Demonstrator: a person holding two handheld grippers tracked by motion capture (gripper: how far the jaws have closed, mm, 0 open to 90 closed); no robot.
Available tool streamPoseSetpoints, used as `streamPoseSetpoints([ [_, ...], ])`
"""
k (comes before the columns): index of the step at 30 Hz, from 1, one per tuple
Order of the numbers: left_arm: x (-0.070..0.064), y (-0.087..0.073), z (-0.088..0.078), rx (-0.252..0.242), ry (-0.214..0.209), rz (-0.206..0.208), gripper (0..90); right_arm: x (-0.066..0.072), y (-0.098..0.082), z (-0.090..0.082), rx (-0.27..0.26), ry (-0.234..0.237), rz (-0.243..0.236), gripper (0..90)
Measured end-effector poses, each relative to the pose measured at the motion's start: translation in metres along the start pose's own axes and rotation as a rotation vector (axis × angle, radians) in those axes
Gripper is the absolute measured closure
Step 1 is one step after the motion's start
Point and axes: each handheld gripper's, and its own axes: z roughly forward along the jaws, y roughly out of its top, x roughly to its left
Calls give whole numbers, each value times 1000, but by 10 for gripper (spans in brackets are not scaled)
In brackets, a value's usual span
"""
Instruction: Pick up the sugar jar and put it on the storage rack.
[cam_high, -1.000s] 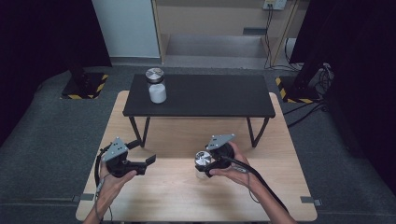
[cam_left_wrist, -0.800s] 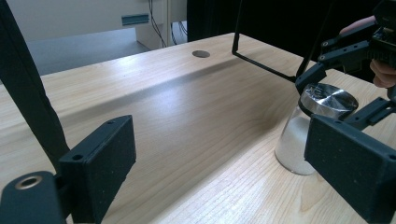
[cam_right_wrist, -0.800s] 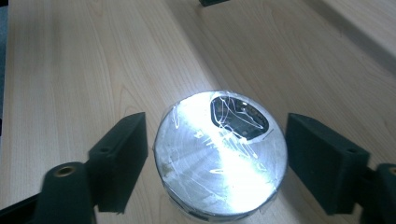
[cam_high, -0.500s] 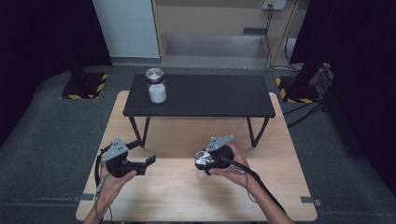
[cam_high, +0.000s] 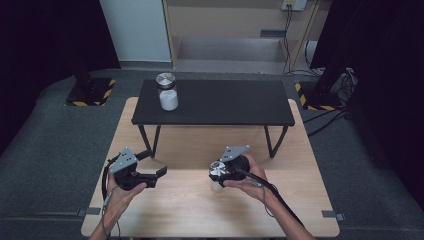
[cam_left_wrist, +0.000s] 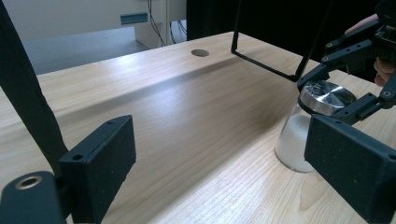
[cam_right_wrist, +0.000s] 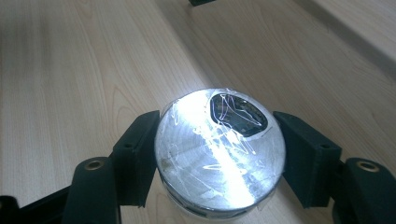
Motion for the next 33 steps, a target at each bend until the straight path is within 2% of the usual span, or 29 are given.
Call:
streamPoseSetpoints([
  [5, -1, 0, 0, 1, -1, 1, 81, 2, 3, -10, -2, -8, 10, 347],
  [9, -1, 0, 0, 3, -1, 2, 81, 5, 13, -27, -5, -23, 3, 347],
  [18, -1, 0, 1, 3, -4, 2, 81, 11, 44, -79, -28, -63, -7, 347],
  [23, -1, 0, 1, 4, -4, 1, 81, 11, 60, -110, -41, -79, 10, 347],
  [33, -1, 0, 2, 8, -6, 0, 81, 13, 96, -166, -68, -141, 33, 347],
])
